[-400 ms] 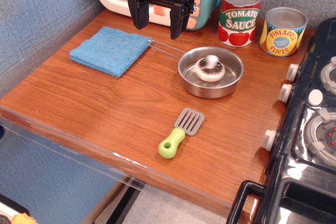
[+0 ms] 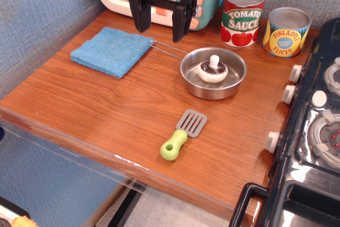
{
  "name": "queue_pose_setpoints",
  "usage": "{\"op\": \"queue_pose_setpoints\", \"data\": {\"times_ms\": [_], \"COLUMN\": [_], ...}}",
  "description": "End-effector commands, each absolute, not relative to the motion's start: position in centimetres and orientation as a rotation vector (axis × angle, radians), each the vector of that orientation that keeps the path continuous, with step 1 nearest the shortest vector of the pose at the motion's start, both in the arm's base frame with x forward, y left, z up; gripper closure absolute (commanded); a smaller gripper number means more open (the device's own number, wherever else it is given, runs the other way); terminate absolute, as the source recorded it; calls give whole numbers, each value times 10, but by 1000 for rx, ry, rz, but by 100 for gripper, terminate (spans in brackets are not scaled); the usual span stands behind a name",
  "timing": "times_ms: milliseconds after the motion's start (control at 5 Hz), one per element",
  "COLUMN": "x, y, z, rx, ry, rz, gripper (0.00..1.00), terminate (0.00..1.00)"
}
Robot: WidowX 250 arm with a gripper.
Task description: Move the blue cloth down to the edge of the table
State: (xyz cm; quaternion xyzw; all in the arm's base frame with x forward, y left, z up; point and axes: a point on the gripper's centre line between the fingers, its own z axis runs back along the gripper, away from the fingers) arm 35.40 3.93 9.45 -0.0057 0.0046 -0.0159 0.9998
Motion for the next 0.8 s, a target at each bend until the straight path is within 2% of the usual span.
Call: {"op": "queue_pose_setpoints", "data": {"times_ms": [0, 200, 400, 600], "x": [372, 373, 375, 375], "y": [116, 155, 176, 178], "z": [99, 90, 73, 61], "rx": [42, 55, 62, 34], "ry": [-85, -126, -145, -131], "rz": [-27, -66, -121, -90], "gripper": [0, 0, 0, 0], "terminate": [0, 0, 0, 0]}}
